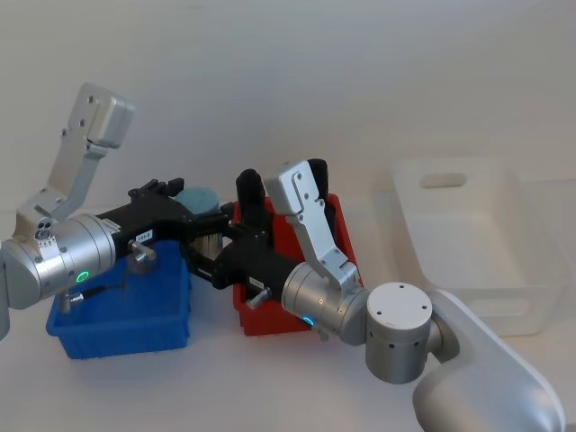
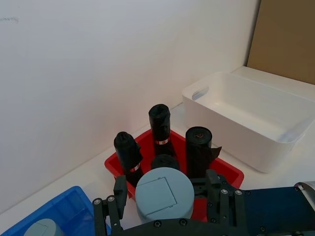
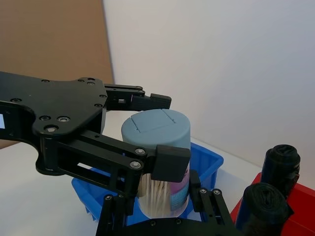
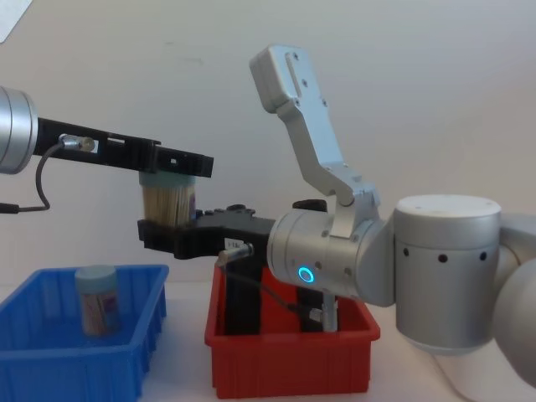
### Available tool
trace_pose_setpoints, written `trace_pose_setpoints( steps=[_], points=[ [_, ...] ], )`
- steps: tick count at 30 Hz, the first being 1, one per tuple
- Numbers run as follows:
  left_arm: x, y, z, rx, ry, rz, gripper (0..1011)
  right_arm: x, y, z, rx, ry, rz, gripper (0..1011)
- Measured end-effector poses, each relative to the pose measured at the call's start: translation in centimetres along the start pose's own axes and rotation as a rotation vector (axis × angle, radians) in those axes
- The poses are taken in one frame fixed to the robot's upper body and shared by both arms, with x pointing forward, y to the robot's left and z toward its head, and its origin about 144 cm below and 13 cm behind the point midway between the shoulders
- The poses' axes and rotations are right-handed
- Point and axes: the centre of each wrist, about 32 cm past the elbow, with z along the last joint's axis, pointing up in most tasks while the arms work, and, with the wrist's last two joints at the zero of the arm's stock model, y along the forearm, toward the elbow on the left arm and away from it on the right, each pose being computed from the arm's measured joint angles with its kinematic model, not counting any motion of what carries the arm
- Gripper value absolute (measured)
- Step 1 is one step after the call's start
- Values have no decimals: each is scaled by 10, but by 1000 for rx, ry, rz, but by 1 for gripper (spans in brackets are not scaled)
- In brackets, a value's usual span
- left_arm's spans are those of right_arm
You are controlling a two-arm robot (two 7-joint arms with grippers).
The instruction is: Pick the cotton swabs from the blue box and place them into the white box.
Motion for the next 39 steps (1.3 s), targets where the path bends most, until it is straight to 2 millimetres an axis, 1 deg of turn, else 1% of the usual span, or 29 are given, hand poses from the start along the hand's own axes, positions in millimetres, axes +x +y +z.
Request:
trace_pose_setpoints(
  steps=[9,23,29,33,38,39],
  points=[
    [0,0,0,0,0,0,1004,-2,-2,-1,-5,4,-38,636],
    [0,0,0,0,0,1,1004,-11,-9,0,-18,-1,-188,636],
    [0,0,0,0,0,0,1004,-17,-17,0,-10,-14,-265,636],
    [0,0,0,0,0,0,1004,-20,-23,1,0,-23,-286,636],
    [0,0,0,0,0,0,1004,-25,-35,3,23,-41,-310,636],
    [0,0,0,0,0,0,1004,-26,-40,4,33,-47,-315,636]
  ],
)
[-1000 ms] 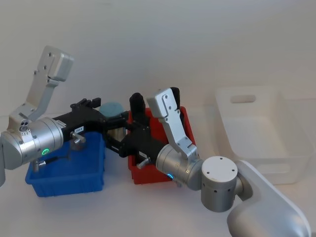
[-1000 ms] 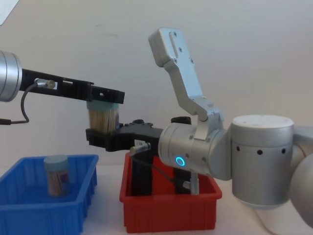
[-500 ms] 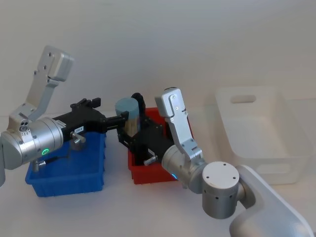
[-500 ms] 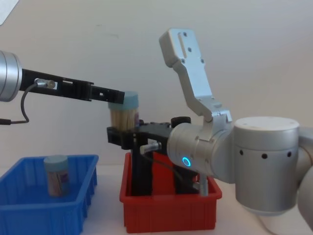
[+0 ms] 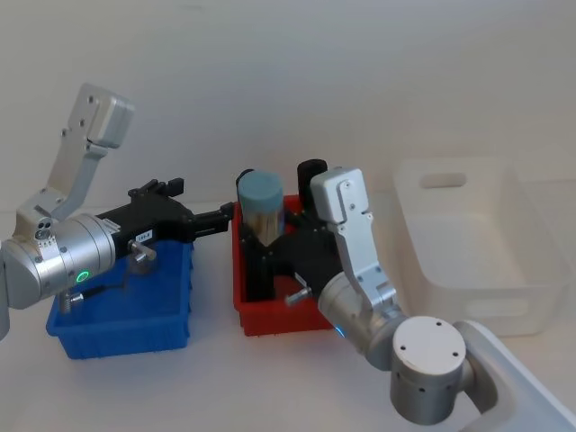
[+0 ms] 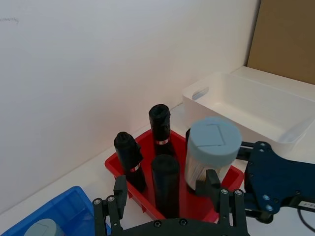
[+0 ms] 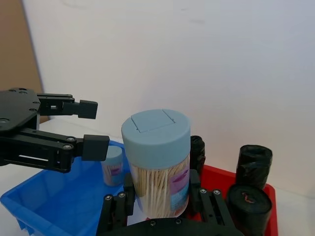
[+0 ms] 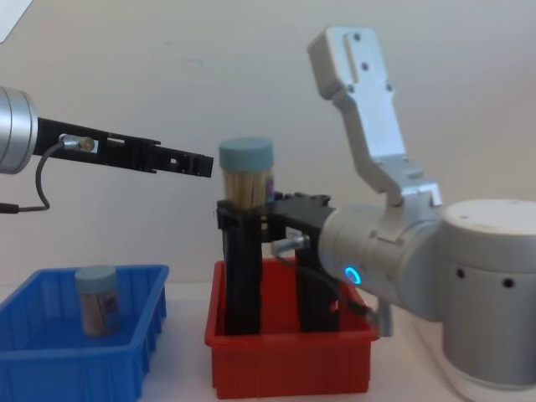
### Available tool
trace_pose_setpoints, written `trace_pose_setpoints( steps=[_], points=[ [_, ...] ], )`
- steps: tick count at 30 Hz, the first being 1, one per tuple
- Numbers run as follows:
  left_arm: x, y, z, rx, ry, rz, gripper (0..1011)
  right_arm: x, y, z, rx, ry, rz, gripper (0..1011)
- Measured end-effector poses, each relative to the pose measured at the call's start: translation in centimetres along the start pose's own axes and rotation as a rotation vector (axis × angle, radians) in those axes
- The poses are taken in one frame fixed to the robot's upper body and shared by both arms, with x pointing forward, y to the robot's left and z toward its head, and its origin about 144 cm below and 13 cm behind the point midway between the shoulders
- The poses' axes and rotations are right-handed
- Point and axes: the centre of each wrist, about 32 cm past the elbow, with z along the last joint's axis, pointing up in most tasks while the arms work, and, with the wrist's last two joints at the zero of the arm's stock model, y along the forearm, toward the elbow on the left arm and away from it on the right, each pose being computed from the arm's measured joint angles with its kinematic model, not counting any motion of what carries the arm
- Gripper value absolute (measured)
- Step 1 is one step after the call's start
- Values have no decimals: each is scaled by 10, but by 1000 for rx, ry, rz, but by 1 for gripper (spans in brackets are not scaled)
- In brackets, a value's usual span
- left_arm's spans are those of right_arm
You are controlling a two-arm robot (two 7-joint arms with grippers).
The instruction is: Pick the cotton swabs from the blue box and place them into the white box.
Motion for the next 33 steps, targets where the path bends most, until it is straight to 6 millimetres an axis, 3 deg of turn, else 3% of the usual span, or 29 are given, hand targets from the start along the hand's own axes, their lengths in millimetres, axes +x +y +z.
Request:
trace_pose_setpoints(
  steps=[13,23,33],
  points=[
    [0,0,0,0,0,0,1004,13,-45,7,68,-32,-52,636],
    [0,0,0,0,0,0,1004,35,-82,7,84,-44,-139,636],
    [0,0,0,0,0,0,1004,64,-105,3,72,-50,-247,636]
  ],
)
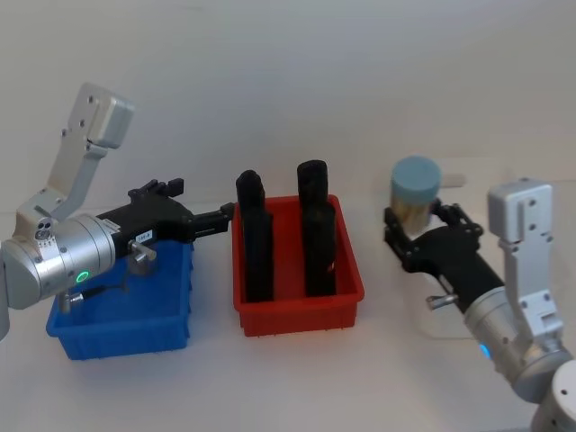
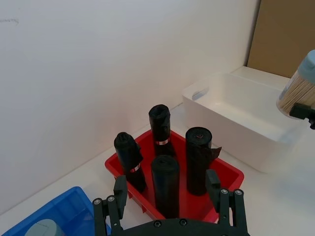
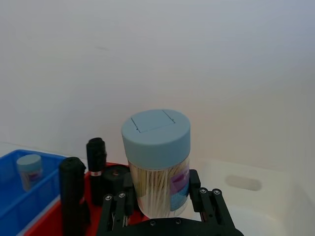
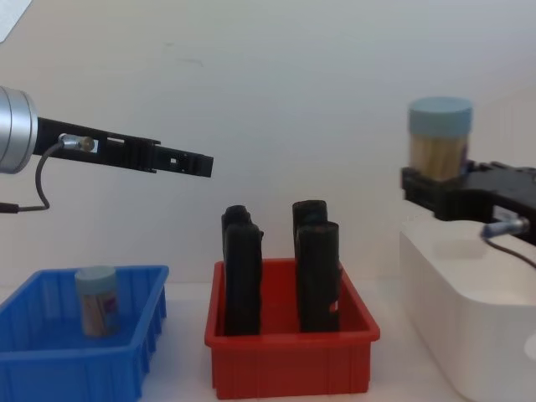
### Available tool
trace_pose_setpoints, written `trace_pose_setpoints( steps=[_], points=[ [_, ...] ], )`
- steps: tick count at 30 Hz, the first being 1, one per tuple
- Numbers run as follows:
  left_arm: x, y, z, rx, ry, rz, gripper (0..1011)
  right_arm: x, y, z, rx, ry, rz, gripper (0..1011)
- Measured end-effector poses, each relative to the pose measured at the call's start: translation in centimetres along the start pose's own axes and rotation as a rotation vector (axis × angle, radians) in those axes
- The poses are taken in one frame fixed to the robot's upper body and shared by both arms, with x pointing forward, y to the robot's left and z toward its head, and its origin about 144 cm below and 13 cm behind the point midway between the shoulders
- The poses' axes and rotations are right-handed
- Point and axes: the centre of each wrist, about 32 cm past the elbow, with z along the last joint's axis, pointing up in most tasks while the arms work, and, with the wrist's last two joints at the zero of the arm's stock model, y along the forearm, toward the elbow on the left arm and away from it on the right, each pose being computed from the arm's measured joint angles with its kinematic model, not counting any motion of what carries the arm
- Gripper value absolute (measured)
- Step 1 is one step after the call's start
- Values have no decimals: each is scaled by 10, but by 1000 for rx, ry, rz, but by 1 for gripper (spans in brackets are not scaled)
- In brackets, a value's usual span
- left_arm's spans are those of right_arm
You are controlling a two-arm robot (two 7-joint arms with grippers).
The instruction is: Pick the cotton swabs from the blue box and place them into the white box.
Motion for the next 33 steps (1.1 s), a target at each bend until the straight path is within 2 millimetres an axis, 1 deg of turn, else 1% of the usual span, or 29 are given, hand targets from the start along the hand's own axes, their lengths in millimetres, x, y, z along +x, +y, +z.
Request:
trace_pose_setpoints(
  steps=[7,8,12,18,28,33],
  points=[
    [0,0,0,0,0,0,1004,24,2,-9,-22,0,-62,636],
    [0,0,0,0,0,0,1004,29,4,-12,-28,-1,-74,636],
    [0,0,0,0,0,0,1004,38,9,-16,-38,2,-91,636],
    [0,0,0,0,0,0,1004,56,21,-28,-67,12,-122,636],
    [0,0,0,0,0,0,1004,75,37,-47,-135,38,-148,636],
    [0,0,0,0,0,0,1004,81,43,-57,-172,56,-150,636]
  ],
)
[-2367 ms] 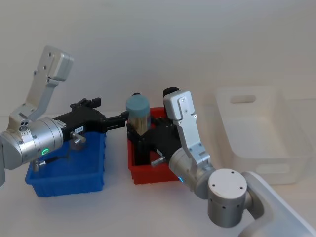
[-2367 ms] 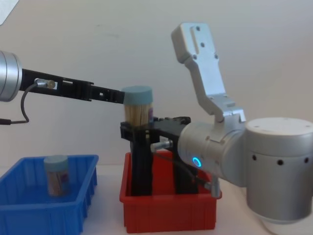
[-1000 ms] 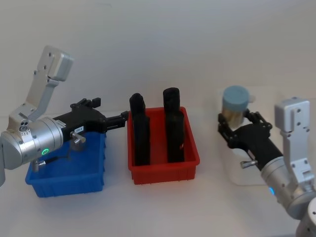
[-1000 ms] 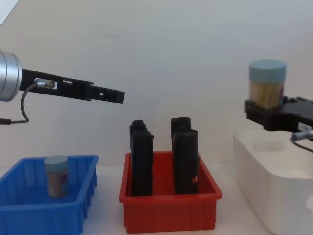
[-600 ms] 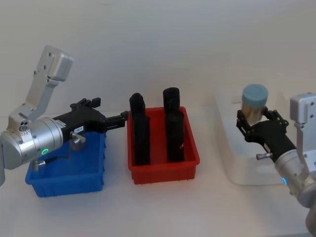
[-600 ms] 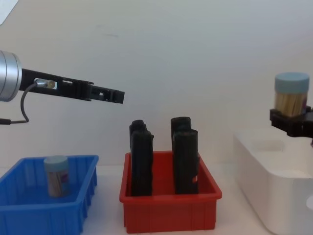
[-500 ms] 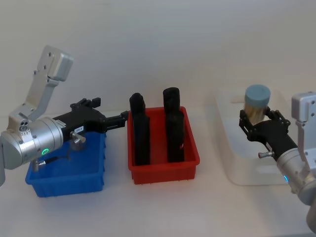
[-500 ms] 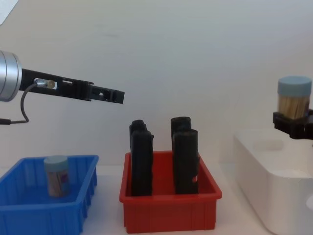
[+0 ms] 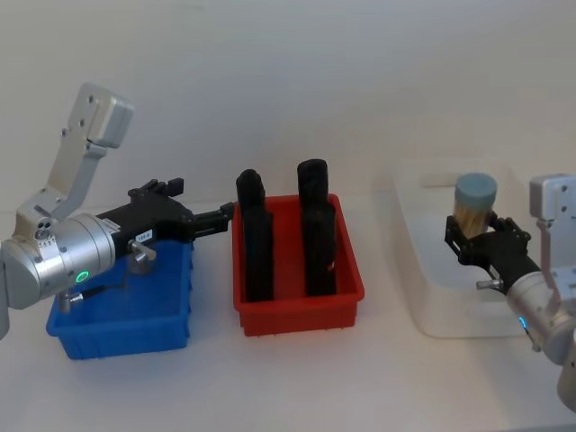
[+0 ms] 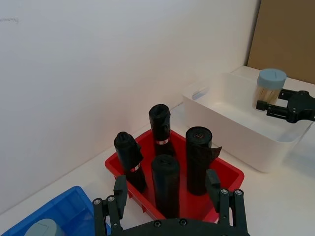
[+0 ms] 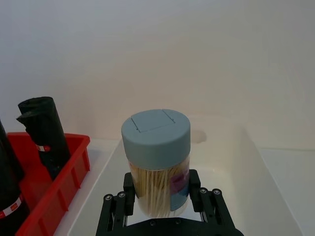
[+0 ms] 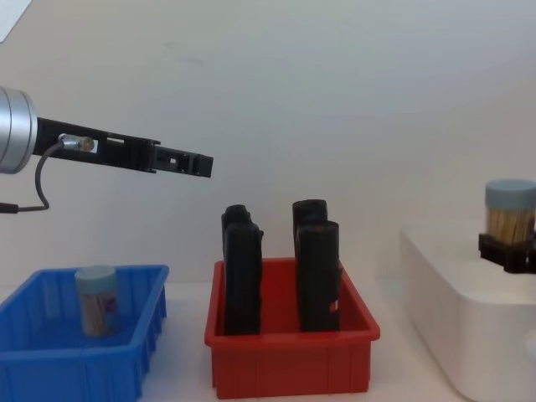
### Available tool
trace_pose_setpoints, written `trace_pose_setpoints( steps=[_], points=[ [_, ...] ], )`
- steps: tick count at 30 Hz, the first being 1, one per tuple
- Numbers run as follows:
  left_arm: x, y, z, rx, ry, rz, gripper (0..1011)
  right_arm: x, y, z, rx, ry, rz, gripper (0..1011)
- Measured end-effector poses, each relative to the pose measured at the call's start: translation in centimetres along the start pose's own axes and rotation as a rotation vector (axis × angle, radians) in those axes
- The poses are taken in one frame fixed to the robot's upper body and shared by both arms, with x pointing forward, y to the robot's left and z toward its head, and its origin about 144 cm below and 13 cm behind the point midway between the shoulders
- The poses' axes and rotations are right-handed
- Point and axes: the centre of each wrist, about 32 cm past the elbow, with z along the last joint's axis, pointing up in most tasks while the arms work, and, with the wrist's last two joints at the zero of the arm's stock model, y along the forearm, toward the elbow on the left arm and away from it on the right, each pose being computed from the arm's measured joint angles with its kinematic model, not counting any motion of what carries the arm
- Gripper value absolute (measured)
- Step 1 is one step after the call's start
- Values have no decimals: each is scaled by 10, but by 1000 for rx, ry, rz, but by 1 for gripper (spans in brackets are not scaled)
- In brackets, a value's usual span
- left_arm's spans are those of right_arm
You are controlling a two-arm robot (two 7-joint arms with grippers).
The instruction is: Pick the cotton swabs from the blue box and place them into the white box.
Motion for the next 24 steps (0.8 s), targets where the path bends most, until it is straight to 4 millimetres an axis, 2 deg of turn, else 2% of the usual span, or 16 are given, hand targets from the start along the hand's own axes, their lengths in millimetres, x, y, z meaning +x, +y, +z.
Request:
trace_pose_setpoints(
  steps=[5,13,17,24],
  points=[
    [0,0,0,0,0,0,1004,4,6,-7,-28,13,5,668],
    [0,0,0,0,0,0,1004,7,14,-15,-52,29,19,914],
    [0,0,0,0,0,0,1004,8,16,-17,-54,32,23,1001],
    [0,0,0,0,0,0,1004,8,17,-19,-46,38,29,1002]
  ],
)
